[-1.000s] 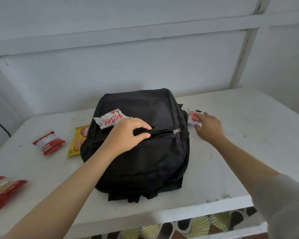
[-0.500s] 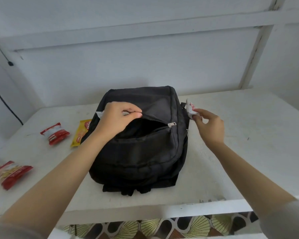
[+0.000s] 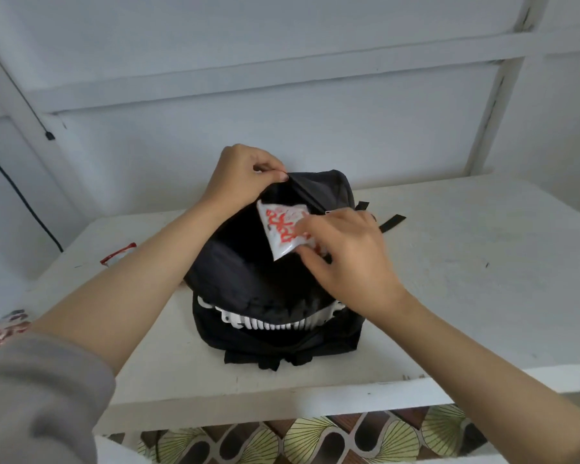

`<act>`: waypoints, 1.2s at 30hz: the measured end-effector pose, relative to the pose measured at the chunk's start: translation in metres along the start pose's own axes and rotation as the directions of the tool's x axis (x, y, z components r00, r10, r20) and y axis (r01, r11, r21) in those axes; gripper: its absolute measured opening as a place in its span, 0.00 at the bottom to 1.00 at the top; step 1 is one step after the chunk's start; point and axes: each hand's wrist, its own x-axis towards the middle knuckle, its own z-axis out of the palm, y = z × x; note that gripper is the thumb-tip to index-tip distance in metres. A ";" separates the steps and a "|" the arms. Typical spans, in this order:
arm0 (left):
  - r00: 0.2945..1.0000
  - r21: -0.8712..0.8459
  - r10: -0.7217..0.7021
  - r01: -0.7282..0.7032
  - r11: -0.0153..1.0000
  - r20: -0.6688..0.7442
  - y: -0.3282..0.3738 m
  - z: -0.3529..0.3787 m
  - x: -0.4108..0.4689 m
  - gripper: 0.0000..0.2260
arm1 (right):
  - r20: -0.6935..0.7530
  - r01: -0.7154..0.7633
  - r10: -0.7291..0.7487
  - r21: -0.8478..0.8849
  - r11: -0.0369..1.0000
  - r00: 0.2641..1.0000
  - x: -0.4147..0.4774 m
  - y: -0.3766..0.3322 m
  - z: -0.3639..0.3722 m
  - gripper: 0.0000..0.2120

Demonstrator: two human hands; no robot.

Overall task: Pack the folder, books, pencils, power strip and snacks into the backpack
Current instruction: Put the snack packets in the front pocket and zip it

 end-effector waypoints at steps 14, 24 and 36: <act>0.999 -0.023 0.039 -0.038 0.999 0.038 -0.001 -0.008 -0.001 0.04 | 0.467 -0.019 0.131 -0.238 0.971 0.874 0.013 -0.042 0.048 0.06; 0.997 -0.080 0.061 -0.057 0.995 0.046 -0.005 -0.006 -0.008 0.04 | 0.839 -0.130 0.202 -0.158 0.979 0.505 0.024 -0.028 0.073 0.27; 0.966 0.274 0.090 -0.158 0.949 0.243 -0.044 -0.014 -0.040 0.10 | 0.752 -0.036 0.172 -0.193 0.981 0.636 -0.001 -0.022 0.070 0.43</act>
